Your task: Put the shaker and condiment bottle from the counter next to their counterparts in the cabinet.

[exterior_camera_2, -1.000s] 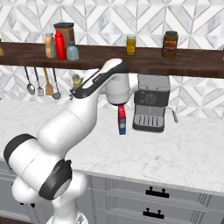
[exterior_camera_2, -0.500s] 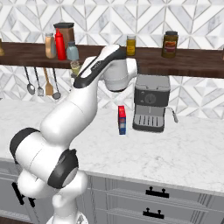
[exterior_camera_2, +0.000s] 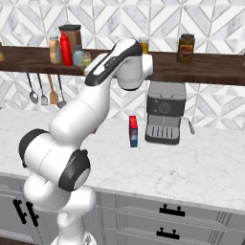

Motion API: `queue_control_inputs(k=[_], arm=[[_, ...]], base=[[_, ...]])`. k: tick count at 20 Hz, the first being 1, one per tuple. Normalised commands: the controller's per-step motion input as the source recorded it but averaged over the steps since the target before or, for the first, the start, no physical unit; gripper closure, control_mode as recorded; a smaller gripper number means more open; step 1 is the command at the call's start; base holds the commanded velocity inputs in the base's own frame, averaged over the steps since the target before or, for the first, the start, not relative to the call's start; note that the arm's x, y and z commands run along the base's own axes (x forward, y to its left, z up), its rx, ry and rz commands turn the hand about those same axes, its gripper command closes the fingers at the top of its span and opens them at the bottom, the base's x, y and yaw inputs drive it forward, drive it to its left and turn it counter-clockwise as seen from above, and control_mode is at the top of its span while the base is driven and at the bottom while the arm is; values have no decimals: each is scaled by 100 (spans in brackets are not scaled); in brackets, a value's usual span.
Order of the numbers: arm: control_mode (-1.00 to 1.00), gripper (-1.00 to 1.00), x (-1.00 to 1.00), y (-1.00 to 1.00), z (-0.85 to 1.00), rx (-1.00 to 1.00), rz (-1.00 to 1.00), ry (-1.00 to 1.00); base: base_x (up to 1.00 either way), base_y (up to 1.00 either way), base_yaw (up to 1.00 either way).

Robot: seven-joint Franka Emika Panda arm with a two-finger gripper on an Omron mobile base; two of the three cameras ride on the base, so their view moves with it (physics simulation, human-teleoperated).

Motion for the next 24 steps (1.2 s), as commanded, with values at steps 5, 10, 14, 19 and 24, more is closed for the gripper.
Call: queue_control_inputs(k=[5, 10, 14, 19, 24], arm=[[-100, 100, 40, 2, 14, 0, -10, 18], [-100, 100, 13, 4, -4, -1, 0, 2], [-100, 100, 36, 0, 8, 0, -2, 0], [-100, 100, 23, 0, 5, 0, -2, 0], [-100, 100, 3, 0, 0, 0, -3, -9]], base=[[0, 0, 0], [0, 0, 0], [0, 0, 0], [0, 0, 0], [0, 0, 0]])
